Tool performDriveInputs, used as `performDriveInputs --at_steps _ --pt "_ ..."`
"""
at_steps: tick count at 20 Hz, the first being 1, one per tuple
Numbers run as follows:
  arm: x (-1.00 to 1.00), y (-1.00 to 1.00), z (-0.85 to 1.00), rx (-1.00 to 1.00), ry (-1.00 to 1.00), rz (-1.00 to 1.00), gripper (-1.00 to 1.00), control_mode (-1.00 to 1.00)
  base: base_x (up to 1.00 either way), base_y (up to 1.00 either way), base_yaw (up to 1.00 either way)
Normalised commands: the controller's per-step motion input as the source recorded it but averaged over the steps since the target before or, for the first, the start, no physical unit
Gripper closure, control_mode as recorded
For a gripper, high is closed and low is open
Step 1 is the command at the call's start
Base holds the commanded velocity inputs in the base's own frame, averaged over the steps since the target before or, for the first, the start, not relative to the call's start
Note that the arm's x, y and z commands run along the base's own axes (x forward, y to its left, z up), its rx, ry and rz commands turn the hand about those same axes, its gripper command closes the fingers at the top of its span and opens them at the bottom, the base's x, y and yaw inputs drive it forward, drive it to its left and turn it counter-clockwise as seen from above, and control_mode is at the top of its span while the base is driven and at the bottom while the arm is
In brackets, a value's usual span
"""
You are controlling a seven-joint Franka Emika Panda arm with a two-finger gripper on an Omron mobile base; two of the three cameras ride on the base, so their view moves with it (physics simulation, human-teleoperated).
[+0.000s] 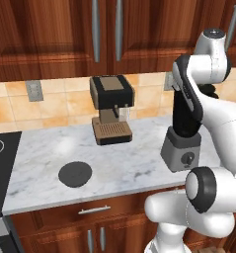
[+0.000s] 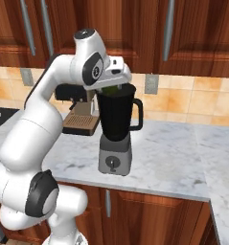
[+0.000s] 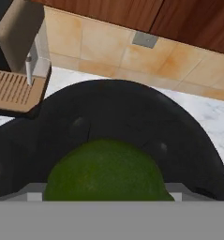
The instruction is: Grab the limes from the fridge, place them in the blender, close the lid, and turn on the blender to create a marinade.
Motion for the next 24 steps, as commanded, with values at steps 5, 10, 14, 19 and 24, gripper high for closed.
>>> performDriveInputs --at_steps 5,10,14,19,24 --pt "0.24 -0.01 -0.21 0.00 0.00 0.00 1.00 -1.00 0.00 0.00 0.00" --pt "0.32 -0.15 -0.09 0.00 0.00 0.00 -1.00 -1.00 0.00 0.00 0.00" --pt "0.08 -0.05 -0.02 0.00 0.00 0.00 -1.00 -1.00 0.00 0.00 0.00" --pt "0.00 0.00 0.13 0.00 -0.08 0.00 -1.00 -1.00 0.00 0.00 0.00" --pt "-0.19 0.00 0.17 0.02 -0.11 0.00 -1.00 -1.00 0.00 0.00 0.00"
